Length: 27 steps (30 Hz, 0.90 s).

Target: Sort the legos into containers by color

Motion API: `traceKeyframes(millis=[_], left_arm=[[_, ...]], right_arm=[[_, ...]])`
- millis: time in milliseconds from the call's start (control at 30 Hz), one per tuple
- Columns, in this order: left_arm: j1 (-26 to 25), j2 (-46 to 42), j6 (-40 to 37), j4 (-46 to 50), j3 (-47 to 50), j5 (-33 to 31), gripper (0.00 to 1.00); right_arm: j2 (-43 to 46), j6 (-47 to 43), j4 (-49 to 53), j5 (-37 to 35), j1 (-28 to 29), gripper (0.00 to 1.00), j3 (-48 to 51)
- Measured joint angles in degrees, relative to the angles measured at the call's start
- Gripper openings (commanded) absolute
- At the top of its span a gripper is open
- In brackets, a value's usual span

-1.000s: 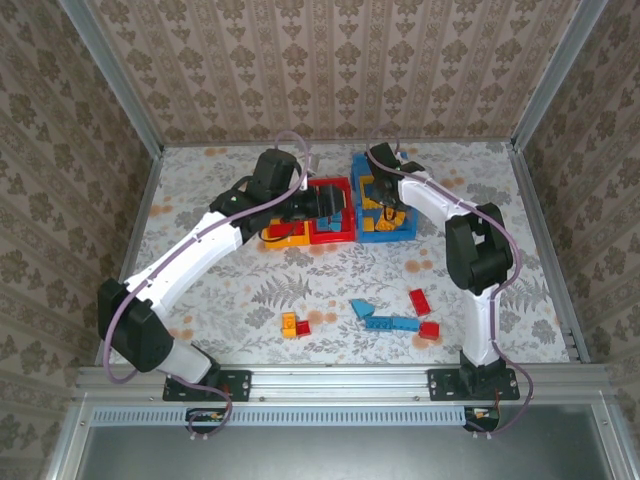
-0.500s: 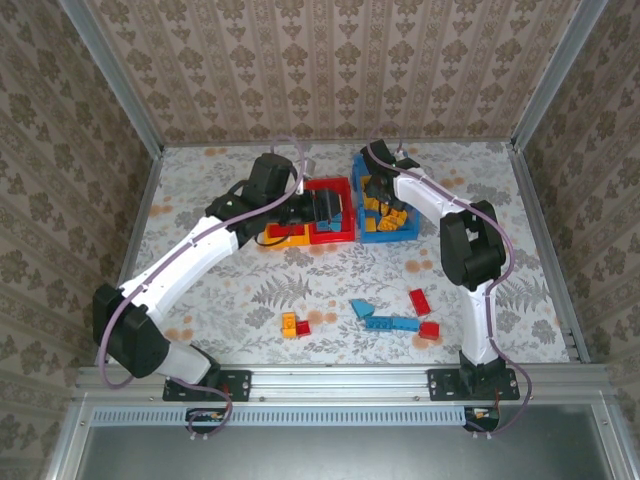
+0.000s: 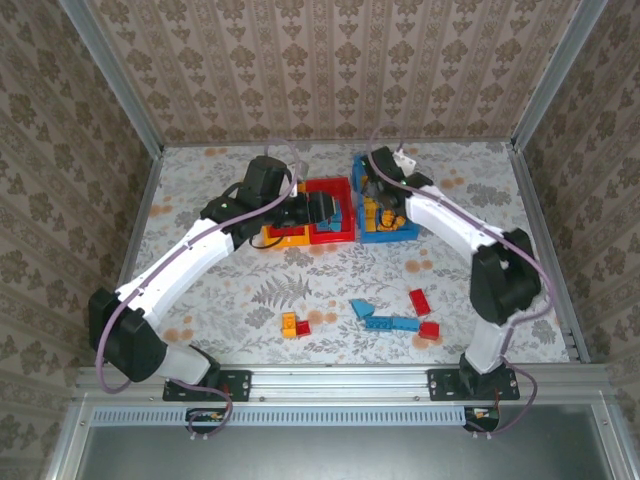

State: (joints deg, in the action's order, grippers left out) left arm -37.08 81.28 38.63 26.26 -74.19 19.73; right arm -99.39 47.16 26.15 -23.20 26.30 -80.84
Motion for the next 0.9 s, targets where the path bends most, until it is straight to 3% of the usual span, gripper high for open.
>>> traceKeyframes(millis=[67, 233, 467, 567, 733, 900], left_arm=[[-0.11, 0.24, -1.7, 1.77, -0.04, 0.24, 0.62], [-3.72, 2.86, -9.18, 7.23, -0.17, 1.05, 0.63], [-12.28, 12.07, -16.57, 13.0, -2.49, 1.7, 0.62], [-14.97, 13.05, -16.52, 15.45, -1.57, -0.33, 0.62], [-17.81, 7.04, -15.72, 18.97, 6.21, -4.74, 0.69], [-24.76, 4.07, -19.5, 24.52, 9.38, -9.09, 0.74]], right_arm=[[6.69, -3.74, -4.15, 0.44, 0.02, 0.63, 7.23], [24.9, -15.13, -9.86, 9.18, 0.26, 0.66, 25.05], [46.82, -22.32, -3.61, 18.18, 0.87, 0.69, 37.24], [50.42, -25.73, -1.7, 22.8, 1.97, 0.71, 38.36], [50.38, -31.39, -2.25, 29.29, 8.02, 0.76, 40.17], [50.38, -33.77, -4.31, 34.05, 9.29, 0.81, 42.77]])
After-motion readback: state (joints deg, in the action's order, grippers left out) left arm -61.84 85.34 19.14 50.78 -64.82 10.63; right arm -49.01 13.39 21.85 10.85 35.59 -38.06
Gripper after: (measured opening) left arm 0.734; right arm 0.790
